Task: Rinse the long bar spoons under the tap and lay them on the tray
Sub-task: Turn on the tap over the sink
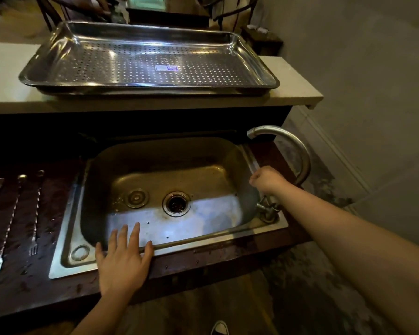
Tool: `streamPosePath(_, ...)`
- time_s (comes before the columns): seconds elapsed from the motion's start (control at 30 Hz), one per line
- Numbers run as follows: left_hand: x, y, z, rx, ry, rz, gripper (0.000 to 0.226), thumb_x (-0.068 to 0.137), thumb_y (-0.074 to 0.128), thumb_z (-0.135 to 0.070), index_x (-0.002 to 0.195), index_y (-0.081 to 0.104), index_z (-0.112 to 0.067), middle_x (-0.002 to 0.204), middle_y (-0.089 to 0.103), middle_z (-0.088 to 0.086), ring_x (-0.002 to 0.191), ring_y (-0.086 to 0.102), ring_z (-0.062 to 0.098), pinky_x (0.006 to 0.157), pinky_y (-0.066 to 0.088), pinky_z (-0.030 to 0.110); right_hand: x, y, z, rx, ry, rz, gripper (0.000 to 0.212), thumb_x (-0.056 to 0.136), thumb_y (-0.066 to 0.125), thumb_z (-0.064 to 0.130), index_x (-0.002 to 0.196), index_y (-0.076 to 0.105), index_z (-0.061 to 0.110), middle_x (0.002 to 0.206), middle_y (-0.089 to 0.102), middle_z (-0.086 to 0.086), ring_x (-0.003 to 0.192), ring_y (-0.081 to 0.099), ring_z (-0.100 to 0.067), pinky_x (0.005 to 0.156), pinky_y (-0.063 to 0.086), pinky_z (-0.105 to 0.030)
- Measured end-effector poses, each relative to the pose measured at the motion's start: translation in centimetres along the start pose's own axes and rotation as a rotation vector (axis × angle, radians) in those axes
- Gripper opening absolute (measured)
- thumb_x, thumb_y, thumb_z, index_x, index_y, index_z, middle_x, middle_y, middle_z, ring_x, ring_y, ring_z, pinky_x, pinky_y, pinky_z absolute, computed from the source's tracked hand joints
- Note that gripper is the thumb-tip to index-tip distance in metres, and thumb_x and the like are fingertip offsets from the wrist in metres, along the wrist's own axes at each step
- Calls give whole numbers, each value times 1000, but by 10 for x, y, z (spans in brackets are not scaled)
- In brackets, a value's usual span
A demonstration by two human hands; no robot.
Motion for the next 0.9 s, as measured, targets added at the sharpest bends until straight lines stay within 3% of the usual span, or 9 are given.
streamPosePath(0.07, 0, -1, 0, 14, 4, 4, 70, 88, 14, -65, 149, 26, -32, 153, 36, 4, 144, 26, 26, 114, 14, 58, 5, -2, 0, -37, 32, 24, 31, 96, 55, 10, 122, 65, -4, 123, 66, -24, 116, 63, -39, 91, 51, -41)
streamPosePath(0.17, -1, -1, -1, 21, 13, 7, 69, 89, 16, -64, 149, 28, -31, 151, 39, 6, 142, 29, 27, 113, 16, 58, 7, 1, 0, -124, 22, 84, 29, 91, 58, 6, 117, 66, -5, 113, 71, -23, 104, 70, -37, 73, 55, -37)
streamPosePath(0.3, -1, -2, -2, 21, 13, 9, 69, 89, 15, -64, 149, 27, -31, 152, 38, 6, 142, 29, 27, 113, 15, 57, 12, 11, -1, -300, 90, 225, 25, 95, 60, 3, 119, 63, -4, 111, 72, -19, 94, 73, -31, 77, 60, -39)
streamPosePath(0.4, -1, -4, -3, 18, 12, 12, 69, 89, 15, -63, 149, 27, -31, 153, 37, 6, 143, 28, 27, 113, 15, 56, 14, 11, -1, -368, 129, 337, 21, 97, 60, 4, 116, 66, -3, 109, 74, -15, 69, 71, -20, 56, 57, -29)
streamPosePath(0.5, -2, -6, -4, 18, 13, 12, 70, 89, 15, -63, 149, 28, -30, 152, 38, 6, 143, 29, 27, 113, 15, 56, 21, 6, 0, -283, 123, 274, 6, 90, 66, 4, 94, 70, 1, 91, 76, -14, 70, 72, -21, 59, 61, -30)
streamPosePath(0.57, -3, -5, -5, 18, 18, 14, 69, 89, 15, -62, 149, 29, -30, 152, 38, 6, 142, 29, 27, 113, 15, 56, 22, 8, 0, -244, 182, 357, 15, 95, 63, 4, 106, 70, -3, 103, 76, -17, 79, 71, -25, 81, 63, -37)
streamPosePath(0.63, -3, -5, -5, 19, 19, 15, 69, 89, 15, -62, 148, 29, -30, 152, 38, 6, 142, 29, 27, 113, 16, 56, 22, 11, -3, -232, 243, 433, 27, 100, 57, 5, 123, 64, -7, 121, 71, -19, 86, 67, -26, 103, 53, -45)
streamPosePath(0.8, -2, -5, -6, 27, 22, 16, 68, 89, 18, -61, 147, 32, -29, 150, 42, 7, 140, 33, 28, 112, 19, 57, 24, 10, -2, -260, 218, 489, 32, 99, 56, -2, 130, 61, -1, 129, 67, -13, 74, 63, -16, 107, 49, -39)
streamPosePath(0.9, -3, -4, -5, 31, 26, 21, 68, 88, 17, -61, 147, 33, -29, 149, 43, 7, 140, 33, 28, 111, 20, 57, 24, 10, -3, -235, 234, 494, 31, 99, 57, -2, 130, 61, 0, 101, 72, -11, 74, 64, -17, 106, 50, -40)
Point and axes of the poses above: each hand's wrist, its own x-axis towards the middle knuckle, its own y-axis out of the palm, z = x × y, the point moved 4 cm from there along x, towards the middle knuckle
